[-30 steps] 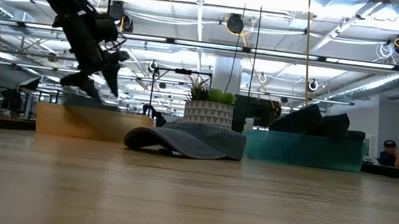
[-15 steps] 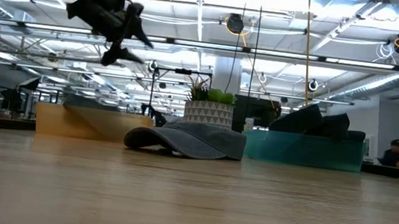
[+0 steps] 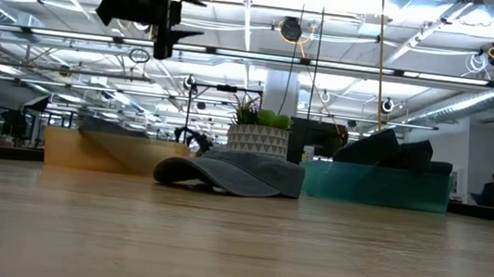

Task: Pick & Place hat
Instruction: Put the top gray cap into the orange bin

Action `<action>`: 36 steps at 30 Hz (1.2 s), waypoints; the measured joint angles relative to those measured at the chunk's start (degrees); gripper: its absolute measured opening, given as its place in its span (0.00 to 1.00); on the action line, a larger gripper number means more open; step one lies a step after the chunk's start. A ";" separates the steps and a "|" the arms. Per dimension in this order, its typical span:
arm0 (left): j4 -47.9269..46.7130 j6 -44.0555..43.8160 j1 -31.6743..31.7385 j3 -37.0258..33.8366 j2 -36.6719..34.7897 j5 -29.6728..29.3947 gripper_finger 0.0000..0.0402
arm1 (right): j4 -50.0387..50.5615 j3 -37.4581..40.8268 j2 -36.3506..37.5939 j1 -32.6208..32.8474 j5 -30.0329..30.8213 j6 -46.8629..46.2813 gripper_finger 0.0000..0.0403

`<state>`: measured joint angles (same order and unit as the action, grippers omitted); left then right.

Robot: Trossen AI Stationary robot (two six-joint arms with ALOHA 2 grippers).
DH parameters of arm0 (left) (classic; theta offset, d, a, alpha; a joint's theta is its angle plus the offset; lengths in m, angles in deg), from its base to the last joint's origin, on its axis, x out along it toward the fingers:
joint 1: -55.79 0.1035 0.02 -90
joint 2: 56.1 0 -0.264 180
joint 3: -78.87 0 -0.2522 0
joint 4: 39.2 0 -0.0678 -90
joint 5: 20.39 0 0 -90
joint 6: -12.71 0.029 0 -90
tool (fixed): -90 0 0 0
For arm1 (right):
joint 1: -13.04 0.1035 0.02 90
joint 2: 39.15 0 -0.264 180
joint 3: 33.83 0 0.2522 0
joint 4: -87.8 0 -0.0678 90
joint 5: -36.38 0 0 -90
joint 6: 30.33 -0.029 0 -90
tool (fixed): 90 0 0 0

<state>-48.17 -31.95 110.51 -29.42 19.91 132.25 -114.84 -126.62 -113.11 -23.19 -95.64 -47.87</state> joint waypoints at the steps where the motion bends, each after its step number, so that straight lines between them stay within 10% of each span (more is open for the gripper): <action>1: 0.28 -2.04 -0.33 0.00 0.00 1.37 0.62 | 0.00 0.00 0.00 0.00 0.00 0.00 0.49; 22: 24.17 -19.82 -8.85 -0.04 -5.81 6.20 0.91 | -0.06 0.00 0.00 0.00 -0.22 -5.37 0.49; 36: 20.31 -13.50 -9.64 -0.09 -22.22 -9.48 0.91 | 3.46 0.02 1.32 1.20 7.25 -5.55 0.49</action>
<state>-27.86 -45.45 100.87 -29.50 -2.31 122.77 -111.37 -126.60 -111.79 -21.99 -88.39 -53.42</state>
